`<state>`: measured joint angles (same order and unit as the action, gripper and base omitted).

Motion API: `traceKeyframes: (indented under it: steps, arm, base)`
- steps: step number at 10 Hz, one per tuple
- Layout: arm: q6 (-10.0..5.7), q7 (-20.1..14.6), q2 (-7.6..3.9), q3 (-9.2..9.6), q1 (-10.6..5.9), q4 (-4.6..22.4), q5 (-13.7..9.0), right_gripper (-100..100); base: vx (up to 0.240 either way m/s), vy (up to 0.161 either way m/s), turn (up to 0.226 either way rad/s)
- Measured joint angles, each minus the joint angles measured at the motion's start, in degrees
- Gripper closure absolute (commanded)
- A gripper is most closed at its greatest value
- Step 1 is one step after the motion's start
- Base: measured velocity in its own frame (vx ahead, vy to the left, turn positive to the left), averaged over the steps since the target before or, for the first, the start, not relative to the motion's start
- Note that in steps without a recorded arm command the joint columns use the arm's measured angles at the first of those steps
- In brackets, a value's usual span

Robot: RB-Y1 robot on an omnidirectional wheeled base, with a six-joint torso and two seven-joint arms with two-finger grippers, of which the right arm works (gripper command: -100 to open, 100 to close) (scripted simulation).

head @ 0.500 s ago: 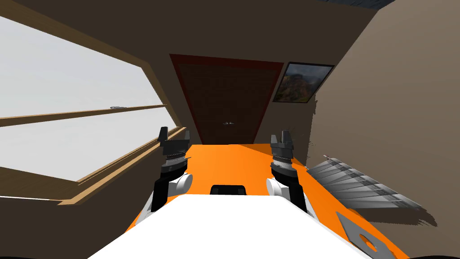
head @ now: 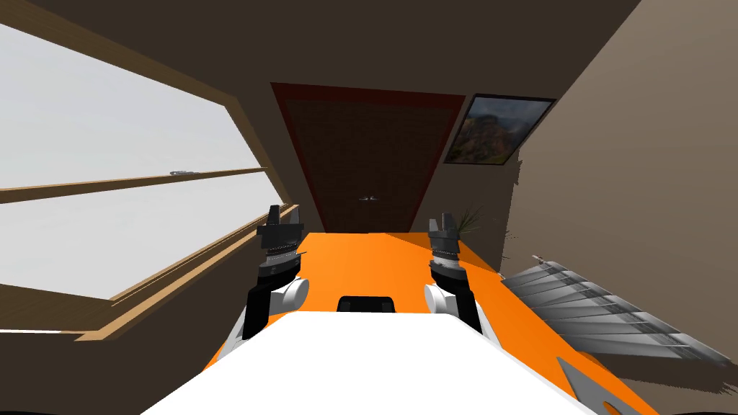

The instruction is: Pull the door open

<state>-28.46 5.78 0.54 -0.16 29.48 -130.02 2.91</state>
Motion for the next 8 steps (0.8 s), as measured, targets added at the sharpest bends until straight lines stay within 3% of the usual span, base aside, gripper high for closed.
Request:
traceKeyframes:
  steps: [8]
  arm:
    - [-1.82,-0.80,-2.36,-0.48,-3.30,9.42,-1.62,-100]
  base:
    - [0.091,0.015,0.032]
